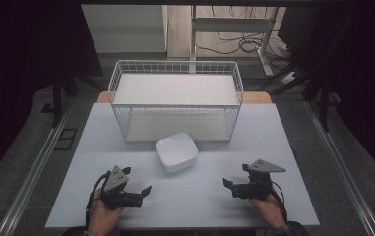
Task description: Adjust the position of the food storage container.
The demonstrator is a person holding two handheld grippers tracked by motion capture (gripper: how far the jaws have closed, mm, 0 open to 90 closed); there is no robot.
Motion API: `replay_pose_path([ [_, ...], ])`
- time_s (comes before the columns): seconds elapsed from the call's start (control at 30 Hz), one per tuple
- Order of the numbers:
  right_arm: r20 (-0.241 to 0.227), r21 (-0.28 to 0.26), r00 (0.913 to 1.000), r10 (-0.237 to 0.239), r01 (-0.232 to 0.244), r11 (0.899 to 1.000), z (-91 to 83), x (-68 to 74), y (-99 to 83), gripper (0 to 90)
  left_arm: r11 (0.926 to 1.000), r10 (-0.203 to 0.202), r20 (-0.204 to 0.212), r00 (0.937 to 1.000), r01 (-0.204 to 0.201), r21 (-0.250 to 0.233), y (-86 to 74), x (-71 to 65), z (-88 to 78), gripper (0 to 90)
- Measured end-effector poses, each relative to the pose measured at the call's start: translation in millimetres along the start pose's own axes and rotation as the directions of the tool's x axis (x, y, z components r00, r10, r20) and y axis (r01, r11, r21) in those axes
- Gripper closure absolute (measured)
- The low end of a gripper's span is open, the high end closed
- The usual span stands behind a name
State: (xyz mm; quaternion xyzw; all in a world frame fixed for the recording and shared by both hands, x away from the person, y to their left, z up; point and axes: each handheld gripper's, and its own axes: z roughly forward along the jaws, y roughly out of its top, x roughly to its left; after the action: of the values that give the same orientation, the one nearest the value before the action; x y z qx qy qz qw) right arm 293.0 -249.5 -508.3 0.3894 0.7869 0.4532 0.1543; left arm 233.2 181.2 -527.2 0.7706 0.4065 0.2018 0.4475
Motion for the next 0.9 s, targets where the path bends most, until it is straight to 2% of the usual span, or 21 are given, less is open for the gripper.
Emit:
replay_pose_path([
  [0.03, 0.014, -0.004, 0.9998, -0.016, 0.016, 1.000, 0.4, 1.2, 0.7, 1.6, 1.0000, 0.000, 0.000, 1.0000, 0.000, 0.000, 0.0, 0.0, 0.0, 2.8],
  [0.07, 0.015, -0.007, 0.9997, -0.021, 0.021, 1.000, 0.9, 2.2, 1.1, 1.0, 0.9998, -0.021, 0.009, 0.9997, 0.021, 0.001, -1.0, 3.1, 0.0, 2.8],
  [0.17, 0.029, 0.002, 0.9993, -0.025, 0.025, 1.000, 2.0, 3.8, 1.1, 0.4, 0.9990, -0.043, 0.024, 0.9988, 0.043, -0.009, -0.6, 5.6, -0.8, 3.5],
  [0.2, 0.051, 0.005, 0.9978, -0.043, 0.043, 0.999, 2.2, 5.4, 1.4, 0.4, 0.9983, -0.058, 0.036, 0.9977, 0.058, -0.010, 0.3, 6.7, -1.4, 3.6],
  [0.3, 0.051, 0.007, 0.9975, -0.049, 0.049, 0.999, 1.7, 6.3, 2.3, 0.2, 0.9972, -0.075, 0.057, 0.9955, 0.075, -0.003, 1.0, 7.2, -1.3, 3.7],
  [0.33, 0.037, 0.010, 0.9983, -0.045, 0.045, 0.999, 1.5, 6.5, 2.4, 0.1, 0.9966, -0.081, 0.085, 0.9931, 0.082, -0.005, 1.7, 7.5, -1.4, 4.1],
  [0.57, 0.013, 0.034, 0.9989, -0.045, 0.045, 0.998, 2.3, 8.8, 4.9, 1.9, 0.9978, -0.065, 0.086, 0.9942, 0.064, 0.016, 3.4, 6.2, 0.4, 4.1],
  [0.6, 0.002, 0.041, 0.9990, -0.045, 0.044, 0.998, 3.0, 9.2, 5.4, 2.6, 0.9975, -0.071, 0.113, 0.9910, 0.070, 0.012, 4.7, 6.6, 0.5, 5.1],
  [0.63, -0.006, 0.052, 0.9990, -0.044, 0.044, 0.998, 3.8, 9.6, 5.9, 3.0, 0.9977, -0.068, 0.117, 0.9909, 0.067, 0.010, 5.4, 6.5, 0.6, 6.3],
  [0.77, -0.030, 0.079, 0.9981, -0.054, 0.056, 0.995, 7.2, 10.4, 8.5, 5.5, 0.9983, -0.057, 0.106, 0.9927, 0.056, 0.017, 8.0, 5.1, 1.4, 11.8],
  [0.9, -0.022, 0.081, 0.9982, -0.057, 0.058, 0.995, 10.3, 10.8, 11.2, 8.6, 0.9983, -0.057, 0.103, 0.9930, 0.056, 0.017, 9.7, 4.5, 2.1, 17.8],
])
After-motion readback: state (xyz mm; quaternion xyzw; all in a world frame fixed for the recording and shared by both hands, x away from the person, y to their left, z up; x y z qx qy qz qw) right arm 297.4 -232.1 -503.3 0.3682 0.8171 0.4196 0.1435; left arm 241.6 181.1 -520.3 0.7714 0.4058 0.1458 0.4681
